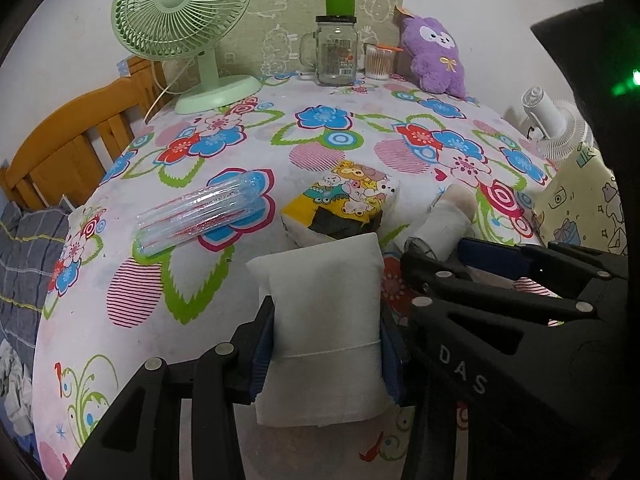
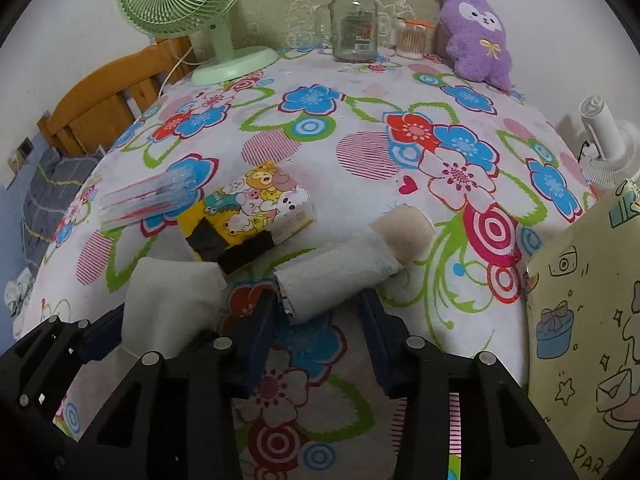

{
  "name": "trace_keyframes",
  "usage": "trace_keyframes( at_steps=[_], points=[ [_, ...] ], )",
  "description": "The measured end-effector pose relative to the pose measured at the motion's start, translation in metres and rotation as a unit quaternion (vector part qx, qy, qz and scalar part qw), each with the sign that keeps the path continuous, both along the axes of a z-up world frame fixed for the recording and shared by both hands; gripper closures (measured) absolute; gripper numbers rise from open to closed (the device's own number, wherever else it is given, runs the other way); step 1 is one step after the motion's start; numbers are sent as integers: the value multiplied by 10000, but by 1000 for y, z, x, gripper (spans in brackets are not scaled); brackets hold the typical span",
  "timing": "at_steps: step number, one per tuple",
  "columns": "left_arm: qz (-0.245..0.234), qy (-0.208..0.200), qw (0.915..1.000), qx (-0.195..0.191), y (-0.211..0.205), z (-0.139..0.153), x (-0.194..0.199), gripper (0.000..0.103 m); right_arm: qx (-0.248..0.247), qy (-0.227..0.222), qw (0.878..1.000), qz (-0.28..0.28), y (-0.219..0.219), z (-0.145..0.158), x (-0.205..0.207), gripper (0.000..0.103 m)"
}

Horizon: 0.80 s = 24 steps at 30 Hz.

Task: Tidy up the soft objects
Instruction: 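Lift the paper roll with the right gripper and turn it upright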

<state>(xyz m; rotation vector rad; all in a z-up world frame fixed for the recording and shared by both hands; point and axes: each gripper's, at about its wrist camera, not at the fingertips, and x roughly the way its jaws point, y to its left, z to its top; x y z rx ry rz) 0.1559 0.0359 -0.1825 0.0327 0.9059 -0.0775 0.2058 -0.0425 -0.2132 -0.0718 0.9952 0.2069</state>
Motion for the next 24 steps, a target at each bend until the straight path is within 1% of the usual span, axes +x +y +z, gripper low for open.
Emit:
trace_keyframes(
  at_steps=[6,13,15,18,19,20,21,22,24],
  points=[
    [-30,-17,10000,9,0,2,3,56,89,88,9998,-140,-1,2,5,55],
    [-40,-31,10000,3,4,5,11,56,110,42,9993,-343,1,6,16,36],
    [-36,-18,10000,-13,5,4,13,56,57,12,9991,-412,3,6,19,35],
    [-44,-1,10000,-54,8,3,15,56,97,117,9982,-576,1,2,26,35],
    [-51,-2,10000,-62,8,3,16,56,124,172,9978,-626,0,0,28,36],
    [-58,0,10000,-65,9,2,16,56,118,112,9978,-641,0,1,28,46],
    [-66,3,10000,-61,9,2,17,56,40,99,9978,-653,1,1,28,50],
    [-71,0,10000,-61,8,1,17,56,-41,60,9979,-642,3,1,27,57],
    [-75,-7,9999,-66,8,1,18,56,-105,11,9982,-597,3,0,26,64]
  ],
)
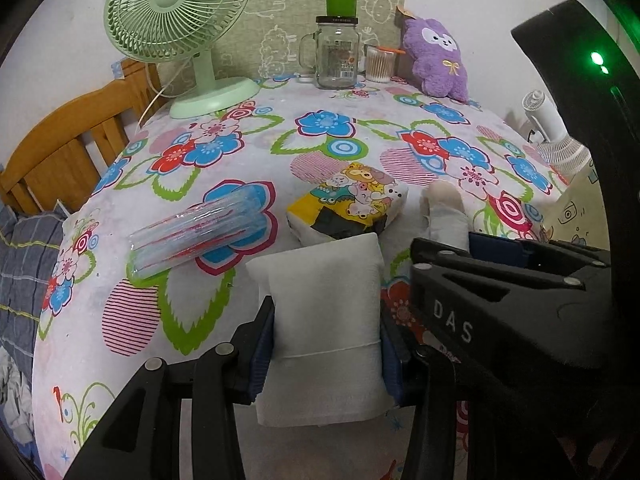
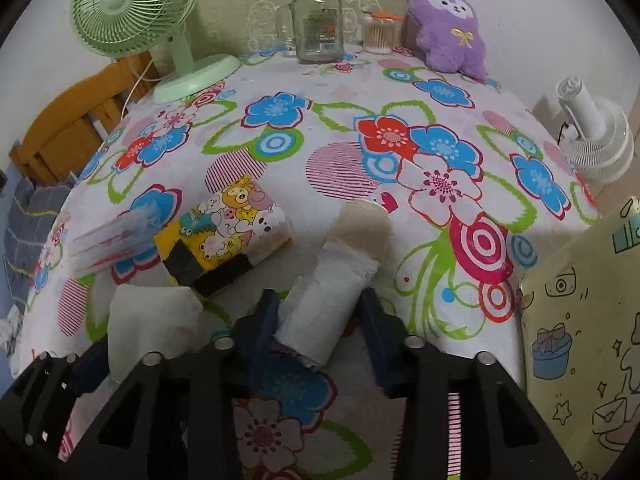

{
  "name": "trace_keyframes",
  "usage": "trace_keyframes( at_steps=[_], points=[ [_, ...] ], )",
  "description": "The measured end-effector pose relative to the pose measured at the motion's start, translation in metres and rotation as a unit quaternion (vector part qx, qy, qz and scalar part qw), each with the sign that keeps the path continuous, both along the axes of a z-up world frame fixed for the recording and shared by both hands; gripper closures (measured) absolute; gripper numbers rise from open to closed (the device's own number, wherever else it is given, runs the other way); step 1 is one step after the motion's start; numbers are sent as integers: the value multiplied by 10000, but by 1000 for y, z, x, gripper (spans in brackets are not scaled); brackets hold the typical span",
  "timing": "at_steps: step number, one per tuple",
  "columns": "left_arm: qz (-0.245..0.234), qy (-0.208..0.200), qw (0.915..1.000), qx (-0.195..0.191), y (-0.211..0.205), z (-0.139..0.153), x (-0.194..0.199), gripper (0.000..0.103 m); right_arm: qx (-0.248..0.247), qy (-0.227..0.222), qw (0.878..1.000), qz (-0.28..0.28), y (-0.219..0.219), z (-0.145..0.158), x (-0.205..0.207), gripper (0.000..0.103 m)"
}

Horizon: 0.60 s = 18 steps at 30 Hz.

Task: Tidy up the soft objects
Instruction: 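Lift the paper roll with the right gripper and turn it upright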

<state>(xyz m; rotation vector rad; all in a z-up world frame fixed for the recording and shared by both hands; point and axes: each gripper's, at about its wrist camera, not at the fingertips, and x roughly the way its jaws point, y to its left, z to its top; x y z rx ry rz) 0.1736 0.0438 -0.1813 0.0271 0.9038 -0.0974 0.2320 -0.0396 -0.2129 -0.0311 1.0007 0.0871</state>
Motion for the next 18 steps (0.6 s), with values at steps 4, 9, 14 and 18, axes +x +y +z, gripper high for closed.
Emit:
trace_keyframes(
  at_steps=[4,9,14,18],
  points=[
    [28,-13,10000,15,-1,0,1,56,-86,-82,9999,103,-1,-1,-5,76],
    [41,-65,9999,99,-5,2,-2,58,-20,-93,9997,233,-3,2,-14,77],
    [60,-137,9998,108,-9,8,-7,59,10,-155,9996,254,-8,8,-23,77],
    [66,-219,9996,137,-12,14,-14,60,41,-222,9994,263,-11,15,-32,77]
  ],
)
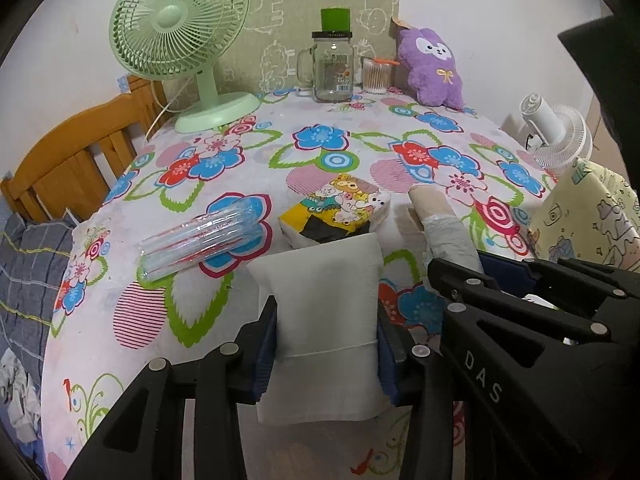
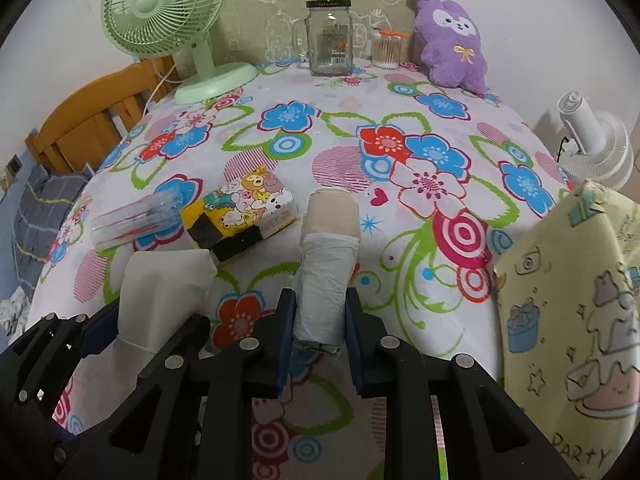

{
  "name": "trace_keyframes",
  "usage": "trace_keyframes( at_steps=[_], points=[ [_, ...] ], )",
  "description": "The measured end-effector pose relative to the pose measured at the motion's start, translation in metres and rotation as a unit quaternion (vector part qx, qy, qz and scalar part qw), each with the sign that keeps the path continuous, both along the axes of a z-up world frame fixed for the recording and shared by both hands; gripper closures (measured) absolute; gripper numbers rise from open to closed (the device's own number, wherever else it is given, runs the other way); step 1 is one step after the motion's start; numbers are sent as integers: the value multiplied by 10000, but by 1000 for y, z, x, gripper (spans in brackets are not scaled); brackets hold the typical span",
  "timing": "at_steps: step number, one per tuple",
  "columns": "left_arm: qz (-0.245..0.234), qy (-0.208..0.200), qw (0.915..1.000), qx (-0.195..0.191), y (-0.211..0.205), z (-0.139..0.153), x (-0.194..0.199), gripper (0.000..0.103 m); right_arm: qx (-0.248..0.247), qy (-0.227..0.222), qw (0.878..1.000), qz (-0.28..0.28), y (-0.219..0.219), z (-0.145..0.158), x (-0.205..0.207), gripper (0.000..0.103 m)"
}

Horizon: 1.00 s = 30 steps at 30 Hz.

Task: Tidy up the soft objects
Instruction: 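Lift the paper roll with the right gripper and turn it upright, then carry the foam block and paper roll over the yellow-green box with both grippers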

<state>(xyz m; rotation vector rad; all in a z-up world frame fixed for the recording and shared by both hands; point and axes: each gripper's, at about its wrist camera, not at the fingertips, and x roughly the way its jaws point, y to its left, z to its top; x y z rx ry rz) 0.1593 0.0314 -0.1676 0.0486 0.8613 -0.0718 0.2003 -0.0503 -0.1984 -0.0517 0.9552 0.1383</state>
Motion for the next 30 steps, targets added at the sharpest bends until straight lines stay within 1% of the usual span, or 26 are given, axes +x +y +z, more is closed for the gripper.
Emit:
trace_keyframes(
  at_steps=[16,30],
  points=[
    [44,-365,9993,-25,-12,29,-30,60,24,-364,9993,115,-10,37,-35,77],
    [-39,-721,9974,-47,-28,63,-49,60,13,-780,9968,170,-26,78,-63,77]
  ],
)
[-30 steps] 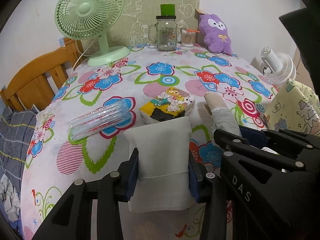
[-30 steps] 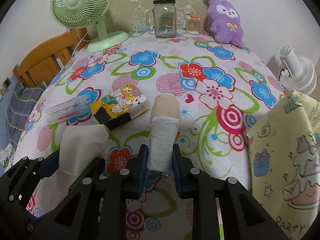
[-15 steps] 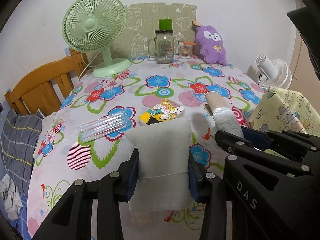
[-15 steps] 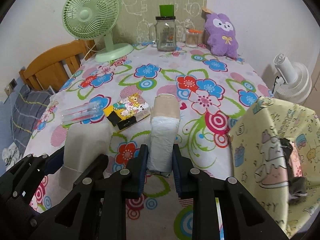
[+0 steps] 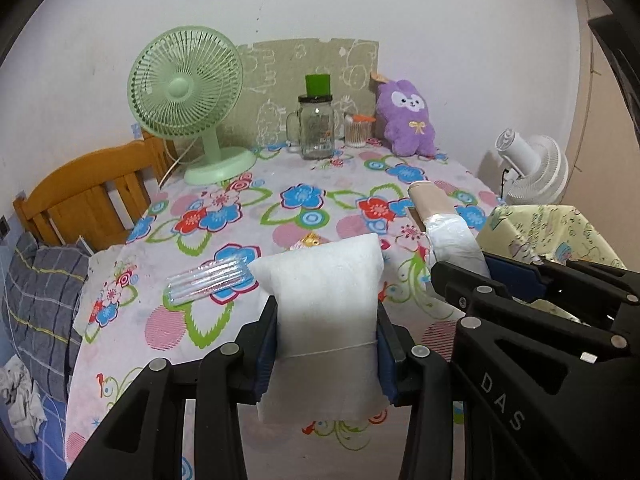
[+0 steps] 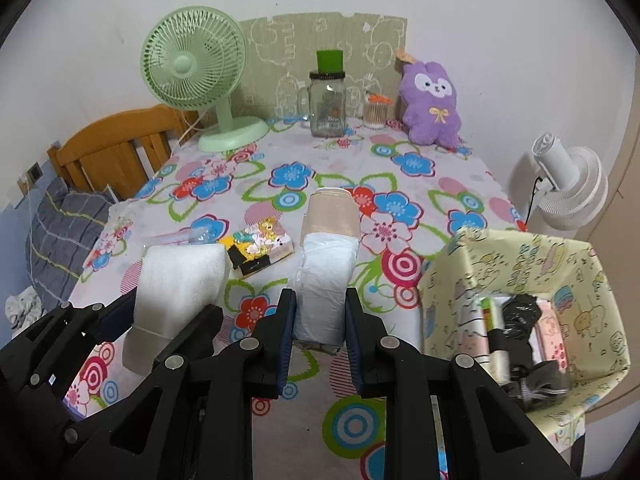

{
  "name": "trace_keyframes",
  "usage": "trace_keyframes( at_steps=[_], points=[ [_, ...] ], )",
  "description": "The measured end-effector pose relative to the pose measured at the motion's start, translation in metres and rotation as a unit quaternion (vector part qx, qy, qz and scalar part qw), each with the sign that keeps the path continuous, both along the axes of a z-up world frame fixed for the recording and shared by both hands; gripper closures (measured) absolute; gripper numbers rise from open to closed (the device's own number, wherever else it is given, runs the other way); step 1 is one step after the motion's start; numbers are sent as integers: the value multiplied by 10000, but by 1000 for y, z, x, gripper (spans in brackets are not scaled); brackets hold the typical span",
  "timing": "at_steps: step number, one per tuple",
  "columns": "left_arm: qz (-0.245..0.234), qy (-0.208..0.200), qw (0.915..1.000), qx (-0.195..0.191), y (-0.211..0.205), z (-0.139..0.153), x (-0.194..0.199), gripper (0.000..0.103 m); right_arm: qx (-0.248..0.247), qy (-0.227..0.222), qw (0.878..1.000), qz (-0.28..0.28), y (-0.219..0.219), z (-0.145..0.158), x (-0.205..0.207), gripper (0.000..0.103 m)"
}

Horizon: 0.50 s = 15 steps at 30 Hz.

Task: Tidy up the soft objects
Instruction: 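Carry the foam block and paper roll over the yellow-green box with both grippers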

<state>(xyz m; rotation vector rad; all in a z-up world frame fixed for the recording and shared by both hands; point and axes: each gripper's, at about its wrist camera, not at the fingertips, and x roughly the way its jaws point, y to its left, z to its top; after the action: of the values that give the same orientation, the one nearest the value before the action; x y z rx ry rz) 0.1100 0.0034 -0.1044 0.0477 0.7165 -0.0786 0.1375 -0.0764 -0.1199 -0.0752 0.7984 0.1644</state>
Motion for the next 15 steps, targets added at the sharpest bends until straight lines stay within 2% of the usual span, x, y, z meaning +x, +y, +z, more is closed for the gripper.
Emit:
trace_keyframes(
  at_steps=[15],
  points=[
    [-284,-296,9991,68,-35,29,-12,60,43,-348,9993,-95,-34,32,-21,77]
  ],
)
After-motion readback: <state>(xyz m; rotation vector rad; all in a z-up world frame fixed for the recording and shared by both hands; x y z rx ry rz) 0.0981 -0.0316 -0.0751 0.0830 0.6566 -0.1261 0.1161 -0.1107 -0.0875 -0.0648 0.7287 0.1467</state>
